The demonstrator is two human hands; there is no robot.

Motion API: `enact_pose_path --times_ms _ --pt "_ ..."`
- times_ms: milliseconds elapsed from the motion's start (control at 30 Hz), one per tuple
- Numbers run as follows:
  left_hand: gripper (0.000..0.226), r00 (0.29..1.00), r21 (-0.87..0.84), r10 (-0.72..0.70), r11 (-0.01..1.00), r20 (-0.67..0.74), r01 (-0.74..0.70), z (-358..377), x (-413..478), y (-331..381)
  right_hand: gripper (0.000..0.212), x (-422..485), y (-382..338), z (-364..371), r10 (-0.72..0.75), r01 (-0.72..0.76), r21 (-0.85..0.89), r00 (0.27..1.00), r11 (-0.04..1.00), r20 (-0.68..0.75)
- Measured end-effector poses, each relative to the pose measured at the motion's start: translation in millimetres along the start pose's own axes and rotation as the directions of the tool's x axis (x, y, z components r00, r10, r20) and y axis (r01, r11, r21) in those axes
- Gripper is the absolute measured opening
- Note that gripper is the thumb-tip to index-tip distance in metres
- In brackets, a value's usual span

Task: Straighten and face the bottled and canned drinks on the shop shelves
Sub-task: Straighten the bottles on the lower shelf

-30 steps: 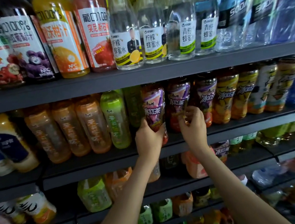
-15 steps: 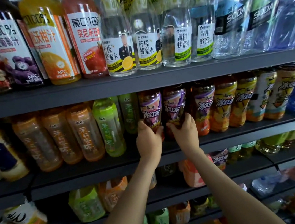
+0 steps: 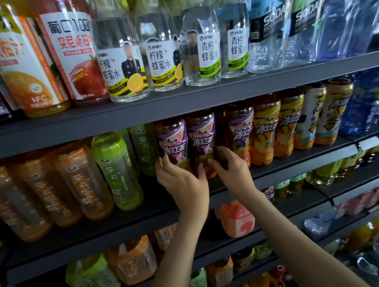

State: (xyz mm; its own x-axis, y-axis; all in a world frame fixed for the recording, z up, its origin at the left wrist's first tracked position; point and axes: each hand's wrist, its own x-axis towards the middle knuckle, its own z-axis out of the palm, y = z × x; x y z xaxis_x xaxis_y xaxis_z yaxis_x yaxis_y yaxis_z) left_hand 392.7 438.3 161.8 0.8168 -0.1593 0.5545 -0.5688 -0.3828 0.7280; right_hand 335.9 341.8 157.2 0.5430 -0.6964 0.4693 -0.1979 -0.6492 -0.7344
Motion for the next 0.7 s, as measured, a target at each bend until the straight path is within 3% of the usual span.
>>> enact_pose_path --times_ms 67,133,200,267,367,500,700 --pt "0.067 0.989 -0.022 0.124 0.992 -0.078 -0.126 6 -13 10 0.027 -6 8 -15 -0.055 0.054 -0.011 0.99 0.998 -0.129" --pt "0.048 0.978 -0.125 0.204 0.97 -0.034 -0.206 11 -24 25 0.02 -7 18 -35 -0.031 0.034 0.01 0.967 0.999 -0.253" --pt "0.036 0.973 -0.189 0.221 0.96 0.068 -0.205 18 -27 37 0.025 -1 28 -53 0.063 -0.046 0.058 0.935 0.997 -0.35" --pt "0.041 0.971 -0.173 0.202 0.969 0.13 -0.178 35 -29 50 0.036 9 46 -71 0.139 -0.109 0.098 0.915 0.989 -0.378" --pt "0.062 0.98 -0.126 0.089 0.99 0.178 -0.067 66 -27 70 0.054 26 75 -87 0.154 -0.141 0.073 0.96 0.987 -0.235" --pt "0.077 0.961 -0.107 -0.075 0.989 0.267 0.106 99 -24 83 0.062 41 98 -88 0.087 -0.086 0.028 0.996 0.996 -0.021" --pt "0.071 0.971 -0.081 -0.202 0.974 0.123 0.213 116 -25 86 0.062 46 103 -86 0.047 -0.048 0.034 0.998 0.998 0.038"
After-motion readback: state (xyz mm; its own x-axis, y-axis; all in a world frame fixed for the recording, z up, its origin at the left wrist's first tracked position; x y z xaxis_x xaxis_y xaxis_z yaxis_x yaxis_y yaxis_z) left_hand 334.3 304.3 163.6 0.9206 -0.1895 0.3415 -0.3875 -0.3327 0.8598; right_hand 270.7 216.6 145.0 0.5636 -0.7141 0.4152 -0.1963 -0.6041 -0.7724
